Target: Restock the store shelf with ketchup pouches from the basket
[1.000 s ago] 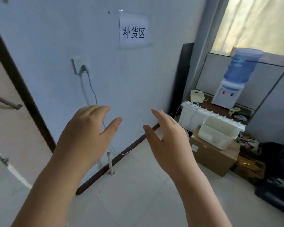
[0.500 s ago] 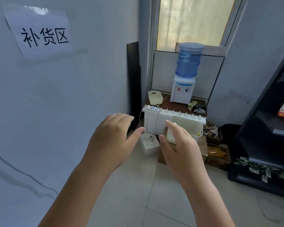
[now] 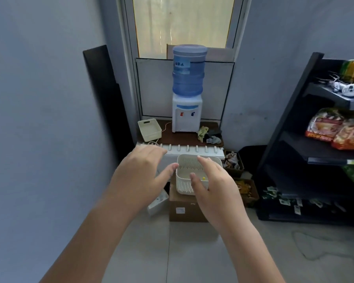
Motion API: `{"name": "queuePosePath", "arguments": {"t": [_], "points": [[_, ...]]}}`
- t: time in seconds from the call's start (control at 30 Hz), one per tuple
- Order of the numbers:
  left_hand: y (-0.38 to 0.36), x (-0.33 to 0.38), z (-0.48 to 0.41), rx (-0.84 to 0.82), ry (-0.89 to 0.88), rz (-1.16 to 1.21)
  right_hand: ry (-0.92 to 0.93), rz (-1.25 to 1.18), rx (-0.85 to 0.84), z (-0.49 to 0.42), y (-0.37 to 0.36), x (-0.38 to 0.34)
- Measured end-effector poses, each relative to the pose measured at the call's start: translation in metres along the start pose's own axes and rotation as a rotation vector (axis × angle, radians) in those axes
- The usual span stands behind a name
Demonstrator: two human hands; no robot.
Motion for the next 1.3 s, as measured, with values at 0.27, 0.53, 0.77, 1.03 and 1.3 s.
{"name": "queuePosePath", "arguments": {"t": [0.27, 0.53, 0.77, 1.03, 1.3], "points": [[-0.080, -0.056, -0.179, -0.082, -0.118, 0.128, -0.133, 0.111, 0.048, -0.154, -0.059, 0.048], [-0.175, -0.081, -0.335, -0.212, -0.151, 0.157, -0.306, 0.138, 0.061, -0.266, -0.076, 0.141], [-0.304, -0.099, -0.421, -0.391, -0.035, 0.208, -0.349, 0.122, -0.173, -0.359, -0.133, 0.259], [-0.417, -0.086, -0.469, -0.652, -0.004, 0.276, -0.552, 0.065, -0.403, -0.420, -0.198, 0.386], [-0.573, -0.105, -0.461, -0.893, 0.104, 0.237, -1.192, -0.268, -0.282, -0.421, -0.301, 0.492]]}}
Point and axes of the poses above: each hand's wrist, its own z-axis away from the middle knuckle, its own y-axis out of the back of the hand, x = y × z, the point moved 2 cm from there along -z, towards the middle knuckle, and after that the axes turned 2 degrees about z, right-handed, at the moved point
